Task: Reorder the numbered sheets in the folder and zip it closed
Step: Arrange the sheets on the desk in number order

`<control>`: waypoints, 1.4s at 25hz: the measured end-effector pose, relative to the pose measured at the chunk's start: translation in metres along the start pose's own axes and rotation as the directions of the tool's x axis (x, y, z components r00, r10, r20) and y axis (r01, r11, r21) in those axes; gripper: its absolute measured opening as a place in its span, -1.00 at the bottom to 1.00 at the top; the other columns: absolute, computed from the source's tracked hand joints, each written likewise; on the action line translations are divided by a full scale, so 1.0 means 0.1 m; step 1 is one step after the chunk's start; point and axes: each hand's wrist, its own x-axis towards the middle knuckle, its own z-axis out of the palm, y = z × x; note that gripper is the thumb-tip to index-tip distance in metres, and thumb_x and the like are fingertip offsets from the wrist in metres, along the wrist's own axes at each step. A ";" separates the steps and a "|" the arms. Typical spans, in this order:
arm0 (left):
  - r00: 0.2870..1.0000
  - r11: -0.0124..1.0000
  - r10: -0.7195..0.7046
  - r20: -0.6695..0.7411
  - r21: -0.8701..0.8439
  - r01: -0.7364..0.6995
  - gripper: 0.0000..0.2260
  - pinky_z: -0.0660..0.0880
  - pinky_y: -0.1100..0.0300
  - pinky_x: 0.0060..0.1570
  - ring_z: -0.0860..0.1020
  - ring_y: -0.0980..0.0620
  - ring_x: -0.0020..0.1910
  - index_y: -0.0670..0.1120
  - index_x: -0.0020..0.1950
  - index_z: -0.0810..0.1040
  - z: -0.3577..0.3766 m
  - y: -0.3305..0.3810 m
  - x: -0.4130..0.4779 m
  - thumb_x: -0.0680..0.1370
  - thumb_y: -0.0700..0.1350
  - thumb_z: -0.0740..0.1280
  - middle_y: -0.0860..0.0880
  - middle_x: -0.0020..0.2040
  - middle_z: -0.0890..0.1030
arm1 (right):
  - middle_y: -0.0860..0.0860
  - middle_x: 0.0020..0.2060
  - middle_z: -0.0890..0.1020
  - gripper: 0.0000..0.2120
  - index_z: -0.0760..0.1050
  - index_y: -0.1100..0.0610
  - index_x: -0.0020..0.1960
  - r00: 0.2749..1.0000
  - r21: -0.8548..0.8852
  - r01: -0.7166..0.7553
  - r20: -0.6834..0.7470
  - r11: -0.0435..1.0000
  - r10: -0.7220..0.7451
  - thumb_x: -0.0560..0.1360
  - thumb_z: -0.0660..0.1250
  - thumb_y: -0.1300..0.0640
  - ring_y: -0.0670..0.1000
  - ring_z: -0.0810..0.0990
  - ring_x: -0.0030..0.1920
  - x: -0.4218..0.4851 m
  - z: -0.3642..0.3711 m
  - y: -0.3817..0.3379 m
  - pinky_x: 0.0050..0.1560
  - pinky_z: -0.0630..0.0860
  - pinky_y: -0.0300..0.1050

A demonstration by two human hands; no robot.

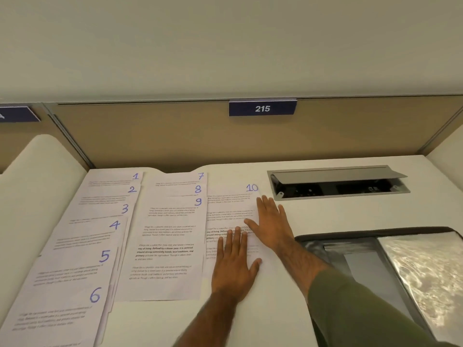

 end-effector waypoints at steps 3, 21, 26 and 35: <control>1.000 1.000 0.021 -0.018 0.009 -0.021 -0.29 -0.16 -0.08 0.56 -0.23 -0.01 0.63 -0.02 0.66 -0.14 0.01 0.03 0.02 0.64 0.35 -0.09 0.00 0.66 -0.18 | 0.08 0.64 -0.15 -0.16 -0.21 0.14 0.64 0.996 -0.002 0.076 0.050 0.997 -0.076 0.62 0.03 -0.34 0.10 -0.16 0.63 0.34 -0.05 0.14 0.61 -0.17 0.13; 1.000 1.000 0.018 -0.023 0.023 -0.017 -0.29 -0.18 -0.05 0.56 -0.33 0.05 0.60 0.02 0.64 -0.26 -0.03 0.05 0.03 0.63 0.36 -0.11 0.06 0.64 -0.30 | 0.12 0.58 0.25 -0.25 0.04 0.10 0.64 0.988 0.289 0.135 0.032 0.948 -0.151 0.62 0.18 -0.27 0.14 0.19 0.58 1.02 -0.09 0.26 0.54 0.17 0.09; 0.999 0.999 0.020 -0.044 0.031 -0.018 -0.29 -0.18 -0.03 0.56 -0.29 0.04 0.61 0.00 0.65 -0.22 -0.01 0.03 0.03 0.64 0.34 -0.08 0.04 0.65 -0.25 | 0.07 0.26 0.55 -0.39 0.31 0.17 0.52 0.960 0.831 -0.162 0.008 0.533 0.279 0.57 0.39 -0.03 0.11 0.54 0.31 0.74 -0.22 0.18 0.12 0.41 -0.20; 0.999 0.996 0.053 0.009 -0.078 -0.052 -0.33 -0.36 0.12 0.53 -0.35 0.12 0.58 0.04 0.64 -0.26 -0.08 0.08 -0.01 0.66 0.32 -0.09 0.12 0.61 -0.35 | -0.02 -0.09 0.59 -0.90 0.49 0.14 -0.06 0.941 0.731 -0.234 0.005 0.641 0.338 0.63 0.28 0.16 -0.07 0.58 -0.18 -0.18 0.18 0.06 -0.32 0.44 -0.32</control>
